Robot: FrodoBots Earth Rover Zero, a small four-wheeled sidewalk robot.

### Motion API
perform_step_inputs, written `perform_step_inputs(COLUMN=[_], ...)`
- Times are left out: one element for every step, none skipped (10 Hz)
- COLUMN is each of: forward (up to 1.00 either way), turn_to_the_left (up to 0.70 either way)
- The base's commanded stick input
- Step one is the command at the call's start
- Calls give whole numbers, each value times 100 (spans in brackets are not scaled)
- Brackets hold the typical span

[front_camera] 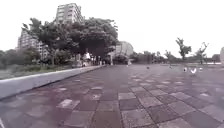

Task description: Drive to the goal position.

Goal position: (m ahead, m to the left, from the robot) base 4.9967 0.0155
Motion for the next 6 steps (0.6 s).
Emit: perform_step_inputs(forward=[100,100,100,100,100,100], turn_to_the_left=[0,0,0,0,0,0])
